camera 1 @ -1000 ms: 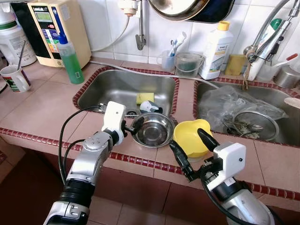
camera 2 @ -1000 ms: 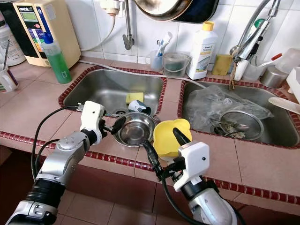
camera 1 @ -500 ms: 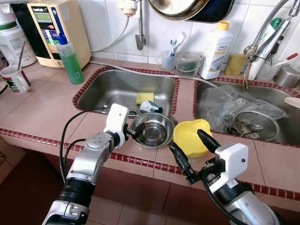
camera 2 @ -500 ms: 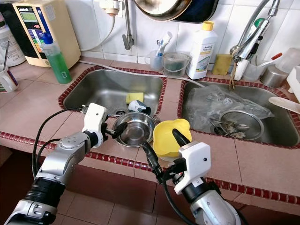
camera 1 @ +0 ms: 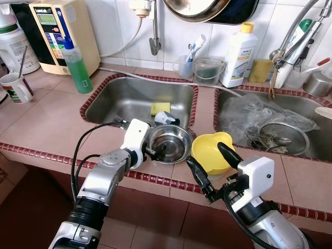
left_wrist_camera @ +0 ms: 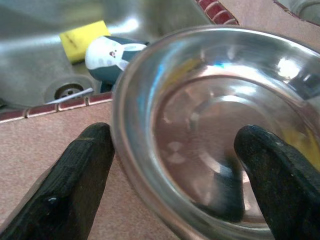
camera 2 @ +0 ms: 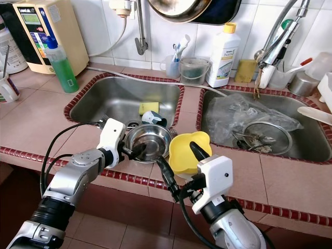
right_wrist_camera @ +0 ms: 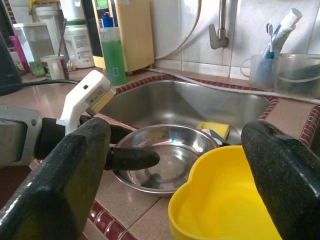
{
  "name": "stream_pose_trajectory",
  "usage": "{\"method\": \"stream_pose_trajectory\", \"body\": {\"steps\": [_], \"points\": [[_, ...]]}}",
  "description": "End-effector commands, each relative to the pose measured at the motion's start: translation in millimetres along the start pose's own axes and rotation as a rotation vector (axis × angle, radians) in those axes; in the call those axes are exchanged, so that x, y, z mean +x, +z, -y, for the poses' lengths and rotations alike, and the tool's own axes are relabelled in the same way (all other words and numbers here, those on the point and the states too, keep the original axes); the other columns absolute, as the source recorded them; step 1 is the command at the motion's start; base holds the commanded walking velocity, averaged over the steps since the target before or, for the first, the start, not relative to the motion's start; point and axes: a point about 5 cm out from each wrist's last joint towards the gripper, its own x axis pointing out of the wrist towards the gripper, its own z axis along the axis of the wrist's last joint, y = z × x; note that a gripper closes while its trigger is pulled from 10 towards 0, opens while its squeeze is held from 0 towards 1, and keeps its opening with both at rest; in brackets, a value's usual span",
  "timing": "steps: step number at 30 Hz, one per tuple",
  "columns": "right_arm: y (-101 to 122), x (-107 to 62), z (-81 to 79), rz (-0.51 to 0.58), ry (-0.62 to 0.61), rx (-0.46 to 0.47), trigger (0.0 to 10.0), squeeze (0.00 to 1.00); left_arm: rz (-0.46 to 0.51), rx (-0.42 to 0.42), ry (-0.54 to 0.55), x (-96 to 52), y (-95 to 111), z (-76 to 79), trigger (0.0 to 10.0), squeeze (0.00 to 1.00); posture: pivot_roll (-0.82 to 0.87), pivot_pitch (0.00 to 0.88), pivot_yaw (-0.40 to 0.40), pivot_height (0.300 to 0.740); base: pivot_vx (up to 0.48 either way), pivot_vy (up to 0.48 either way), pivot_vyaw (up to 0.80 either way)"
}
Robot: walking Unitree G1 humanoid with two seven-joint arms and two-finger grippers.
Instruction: Kitchen organization
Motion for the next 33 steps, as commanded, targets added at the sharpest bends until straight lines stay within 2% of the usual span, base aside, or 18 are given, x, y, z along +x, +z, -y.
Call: {"method": "stream_pose_trajectory", "body": {"steps": [1, 2, 3, 5, 33], "points": [[6.1, 0.1, -2.2, 0.019, 0.003, -0.007, 10.0, 0.00, 0.015, 0.014, -0.011, -0.7, 9.7, 0.9, 10.0, 0.00, -0.24, 0.029, 0.074, 0.740, 0.000, 0.000, 0.00], [6.0, 0.2, -2.6, 0.019, 0.002, -0.007, 10.0, 0.00, 0.015, 0.008, -0.011, -0.9, 9.7, 1.1, 3.1, 0.00, -0.24, 0.029, 0.074, 0.740, 0.000, 0.000, 0.00], [5.9, 0.1, -3.0, 0.019, 0.002, -0.006, 10.0, 0.00, 0.017, 0.010, -0.010, -1.1, 10.0, 1.0, 2.4, 0.00, -0.24, 0.029, 0.076, 0.740, 0.000, 0.000, 0.00], [5.7, 0.2, -3.3, 0.020, 0.001, -0.005, 10.0, 0.00, 0.020, 0.006, -0.014, -1.4, 10.0, 1.2, 0.0, 0.00, -0.24, 0.027, 0.078, 0.740, 0.000, 0.000, 0.00], [5.6, 2.1, -6.1, 0.023, 0.015, 0.000, 10.0, 0.00, 0.017, 0.010, -0.024, -3.0, 10.1, 3.9, 0.0, 0.00, -0.23, 0.011, 0.077, 0.740, 0.000, 0.000, 0.00]]}}
